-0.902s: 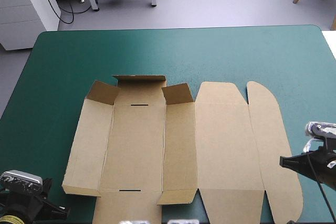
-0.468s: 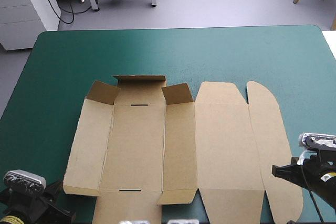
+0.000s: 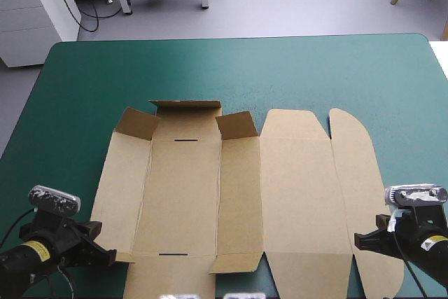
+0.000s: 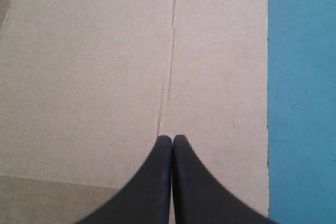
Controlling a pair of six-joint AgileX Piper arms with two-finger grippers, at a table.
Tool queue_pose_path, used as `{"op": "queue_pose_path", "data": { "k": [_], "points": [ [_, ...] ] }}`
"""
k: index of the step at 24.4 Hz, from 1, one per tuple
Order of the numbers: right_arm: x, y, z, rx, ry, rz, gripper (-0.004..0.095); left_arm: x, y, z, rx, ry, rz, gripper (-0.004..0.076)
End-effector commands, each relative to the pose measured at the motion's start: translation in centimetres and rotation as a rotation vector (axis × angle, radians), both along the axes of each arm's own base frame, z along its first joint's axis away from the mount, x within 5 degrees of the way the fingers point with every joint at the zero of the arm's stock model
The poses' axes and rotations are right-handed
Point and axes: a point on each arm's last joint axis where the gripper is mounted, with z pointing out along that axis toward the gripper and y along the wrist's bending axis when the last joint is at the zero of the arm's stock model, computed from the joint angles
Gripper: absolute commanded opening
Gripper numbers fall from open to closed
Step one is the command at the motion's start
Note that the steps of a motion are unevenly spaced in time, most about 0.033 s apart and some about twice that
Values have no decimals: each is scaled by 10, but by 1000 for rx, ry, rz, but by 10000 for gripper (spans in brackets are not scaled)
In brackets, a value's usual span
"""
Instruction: Fold the box
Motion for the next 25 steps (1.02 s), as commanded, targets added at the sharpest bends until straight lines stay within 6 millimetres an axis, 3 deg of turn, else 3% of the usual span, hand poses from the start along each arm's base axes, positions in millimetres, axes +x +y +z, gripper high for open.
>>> {"op": "queue_pose_path", "data": {
  "k": [1, 12, 15, 23, 25],
  "points": [
    [4, 0, 9, -3, -60, -1, -20, 18, -8, 13, -65, -52, 0, -10],
    [6, -1, 1, 0, -56, -8, -19, 58, -19, 12, -30, 69, 4, -10],
    [7, 0, -12, 6, -35, 9, -19, 71, -21, 18, -11, 77, 0, -10],
    [6, 2, -12, 0, -44, 31, -19, 94, -24, 35, 33, 61, 13, -10],
    [6, 2, -12, 0, -44, 31, -19, 112, -25, 38, 63, 73, 20, -8]
  ]
}}
